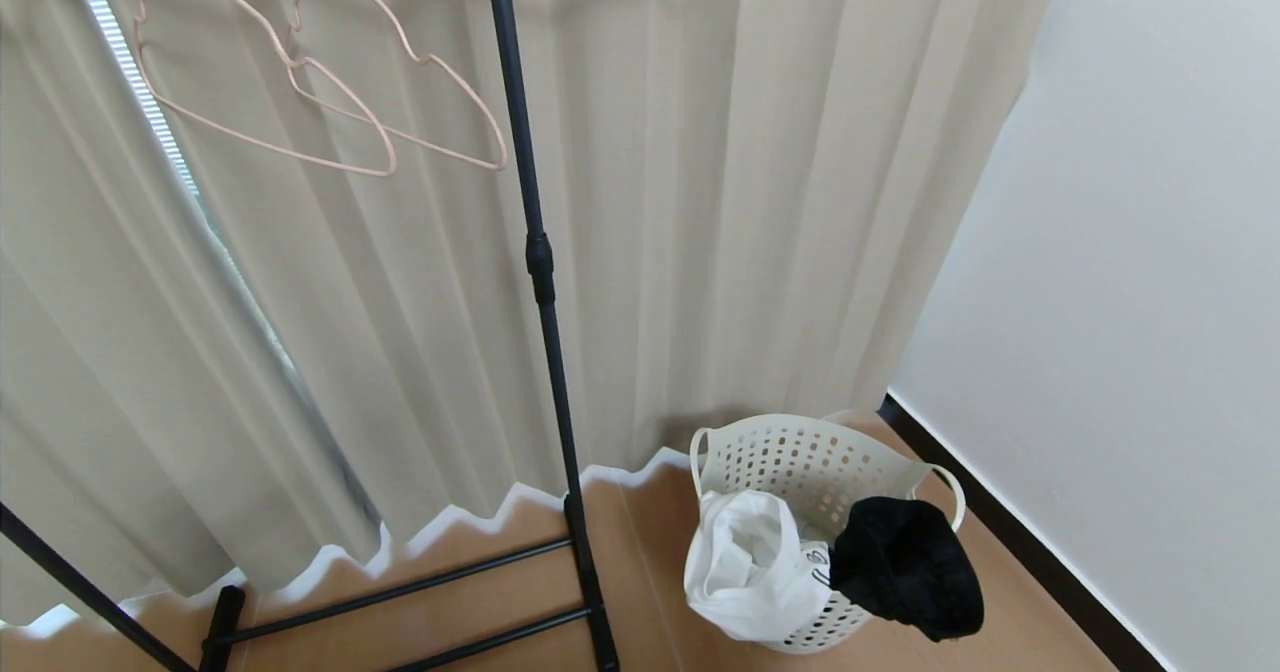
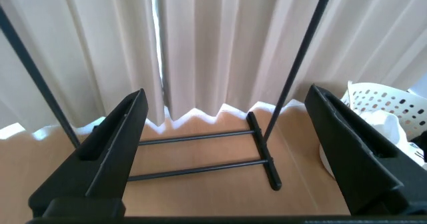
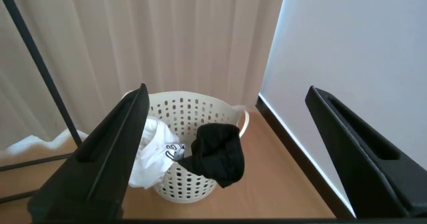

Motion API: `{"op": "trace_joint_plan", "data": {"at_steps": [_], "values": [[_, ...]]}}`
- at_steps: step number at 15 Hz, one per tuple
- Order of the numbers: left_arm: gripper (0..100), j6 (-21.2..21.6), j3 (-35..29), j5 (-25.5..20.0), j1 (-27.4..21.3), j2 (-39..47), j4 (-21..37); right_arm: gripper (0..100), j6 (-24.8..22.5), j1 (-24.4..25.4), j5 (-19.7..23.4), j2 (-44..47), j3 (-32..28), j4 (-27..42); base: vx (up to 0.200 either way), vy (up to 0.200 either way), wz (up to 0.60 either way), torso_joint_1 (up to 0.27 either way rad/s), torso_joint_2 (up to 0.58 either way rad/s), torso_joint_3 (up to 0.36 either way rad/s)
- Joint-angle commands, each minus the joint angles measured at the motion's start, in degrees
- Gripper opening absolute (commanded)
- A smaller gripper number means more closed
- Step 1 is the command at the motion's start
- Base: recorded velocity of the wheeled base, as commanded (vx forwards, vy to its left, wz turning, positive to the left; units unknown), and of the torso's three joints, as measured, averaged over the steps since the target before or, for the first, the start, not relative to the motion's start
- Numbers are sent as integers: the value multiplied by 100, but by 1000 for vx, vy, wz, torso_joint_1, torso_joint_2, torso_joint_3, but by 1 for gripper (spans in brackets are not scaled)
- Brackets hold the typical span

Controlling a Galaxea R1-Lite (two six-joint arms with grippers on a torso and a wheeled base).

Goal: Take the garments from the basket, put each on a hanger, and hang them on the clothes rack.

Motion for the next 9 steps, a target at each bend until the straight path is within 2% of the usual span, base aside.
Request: {"op": "trace_joint_plan", "data": {"at_steps": [1, 9], "values": [[100, -4, 4, -3, -4, 7, -1, 100, 0, 4, -2, -3, 0, -6, 0, 0, 0, 0, 0, 0], [100, -13, 4, 6, -4, 7, -1, 100, 0, 4, -2, -3, 0, -6, 0, 0, 0, 0, 0, 0]]}}
